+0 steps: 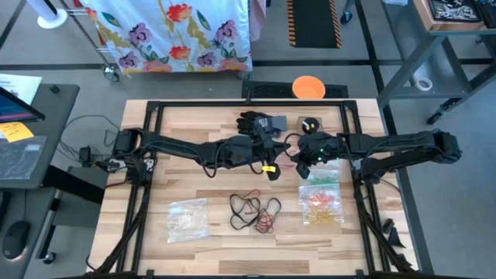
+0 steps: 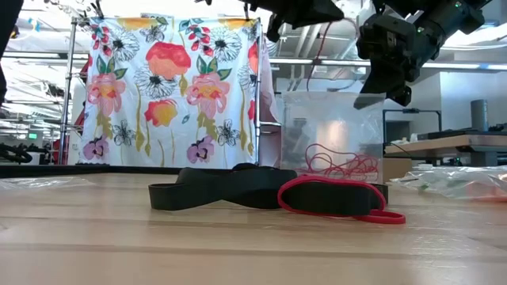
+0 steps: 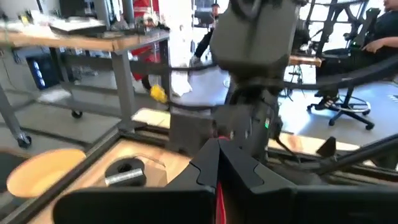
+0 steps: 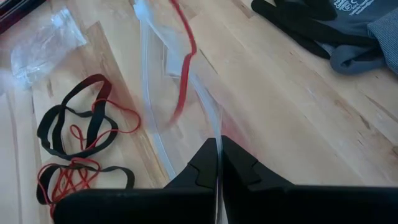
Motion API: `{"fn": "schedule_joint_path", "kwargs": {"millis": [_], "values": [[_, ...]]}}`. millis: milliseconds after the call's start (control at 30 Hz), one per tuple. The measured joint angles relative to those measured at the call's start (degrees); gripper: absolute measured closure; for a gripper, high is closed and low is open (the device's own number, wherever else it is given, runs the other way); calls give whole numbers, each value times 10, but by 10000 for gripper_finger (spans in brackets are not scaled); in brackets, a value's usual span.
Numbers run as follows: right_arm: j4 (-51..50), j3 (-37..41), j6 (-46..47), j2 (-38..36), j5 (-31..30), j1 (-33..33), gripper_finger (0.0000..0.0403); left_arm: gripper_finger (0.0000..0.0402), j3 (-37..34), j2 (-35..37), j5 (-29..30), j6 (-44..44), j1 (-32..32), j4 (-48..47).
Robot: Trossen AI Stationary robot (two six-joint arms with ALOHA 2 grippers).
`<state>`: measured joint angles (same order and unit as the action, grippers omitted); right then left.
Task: Sort rubber bands
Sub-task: Put the red rubber band into the transparent zip bag
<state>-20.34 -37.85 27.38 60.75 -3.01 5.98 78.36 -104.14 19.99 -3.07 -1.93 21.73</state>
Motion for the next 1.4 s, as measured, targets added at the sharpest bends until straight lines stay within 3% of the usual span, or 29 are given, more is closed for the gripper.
{"fn": "schedule_joint_path", "kwargs": {"millis": [433, 667, 767, 1133, 1400], "values": [[-1, 0, 0, 0, 0, 0, 391, 401, -1, -36, -6, 17, -7, 12], [2, 0, 1, 0, 0, 1, 391, 401, -1, -38, -6, 62, -46, -33], [2, 0, 2, 0, 0, 1, 391, 401, -1, -35, -4, 90, -60, -6], [0, 0, 56, 0, 0, -7, 391, 401, 0, -17, -2, 91, -93, -54], [-1, 0, 56, 0, 1, -35, 391, 401, 0, -17, 45, 149, -104, -23]]}}
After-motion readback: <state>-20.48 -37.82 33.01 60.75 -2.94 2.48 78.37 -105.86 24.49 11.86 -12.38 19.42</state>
